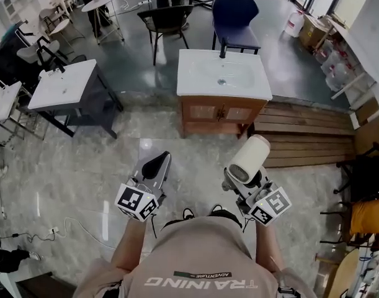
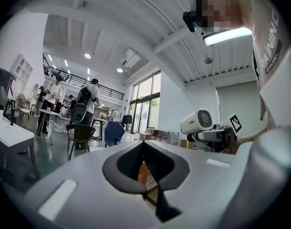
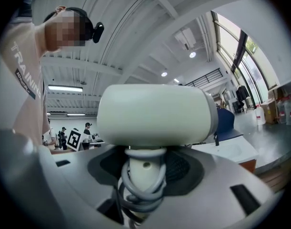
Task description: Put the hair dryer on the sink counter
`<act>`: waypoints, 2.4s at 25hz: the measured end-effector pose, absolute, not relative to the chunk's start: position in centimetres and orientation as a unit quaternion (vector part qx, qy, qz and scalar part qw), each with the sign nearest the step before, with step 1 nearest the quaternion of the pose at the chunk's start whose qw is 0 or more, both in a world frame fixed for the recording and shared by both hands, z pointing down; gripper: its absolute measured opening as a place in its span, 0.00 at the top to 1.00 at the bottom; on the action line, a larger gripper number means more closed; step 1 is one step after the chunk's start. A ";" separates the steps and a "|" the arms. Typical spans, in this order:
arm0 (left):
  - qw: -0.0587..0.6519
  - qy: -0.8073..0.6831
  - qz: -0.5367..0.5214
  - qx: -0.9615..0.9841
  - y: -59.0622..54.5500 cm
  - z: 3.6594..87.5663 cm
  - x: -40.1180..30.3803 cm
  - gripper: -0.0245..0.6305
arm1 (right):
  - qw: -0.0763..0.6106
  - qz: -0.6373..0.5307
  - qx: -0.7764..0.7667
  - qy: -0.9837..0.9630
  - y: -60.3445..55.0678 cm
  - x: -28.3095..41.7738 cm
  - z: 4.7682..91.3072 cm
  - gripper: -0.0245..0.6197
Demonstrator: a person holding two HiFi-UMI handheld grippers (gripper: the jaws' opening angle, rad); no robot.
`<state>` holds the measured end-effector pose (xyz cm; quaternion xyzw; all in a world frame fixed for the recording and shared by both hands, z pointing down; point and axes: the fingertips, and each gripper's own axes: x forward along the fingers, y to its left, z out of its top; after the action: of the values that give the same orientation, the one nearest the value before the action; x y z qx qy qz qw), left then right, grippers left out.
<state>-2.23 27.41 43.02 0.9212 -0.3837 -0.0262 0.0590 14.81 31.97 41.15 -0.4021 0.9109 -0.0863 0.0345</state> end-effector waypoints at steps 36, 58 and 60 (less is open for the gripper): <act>0.053 -0.363 -0.012 0.930 24.9 44.6 -13.7 0.95 | 0.064 -0.098 -0.395 0.911 27.9 1.9 41.5 0.62; 0.081 -0.323 -0.021 0.943 19.6 45.1 -15.9 0.95 | 0.063 -0.103 -0.403 0.907 23.1 -1.8 42.6 0.62; 0.081 -0.324 -0.021 0.942 18.5 45.1 -15.1 0.95 | 0.062 -0.114 -0.397 0.909 22.2 -1.2 43.2 0.62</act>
<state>-15.15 18.48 45.08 0.9425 -0.3236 -0.0209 0.0812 -1.19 22.16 43.18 -0.3972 0.9085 -0.1140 0.0617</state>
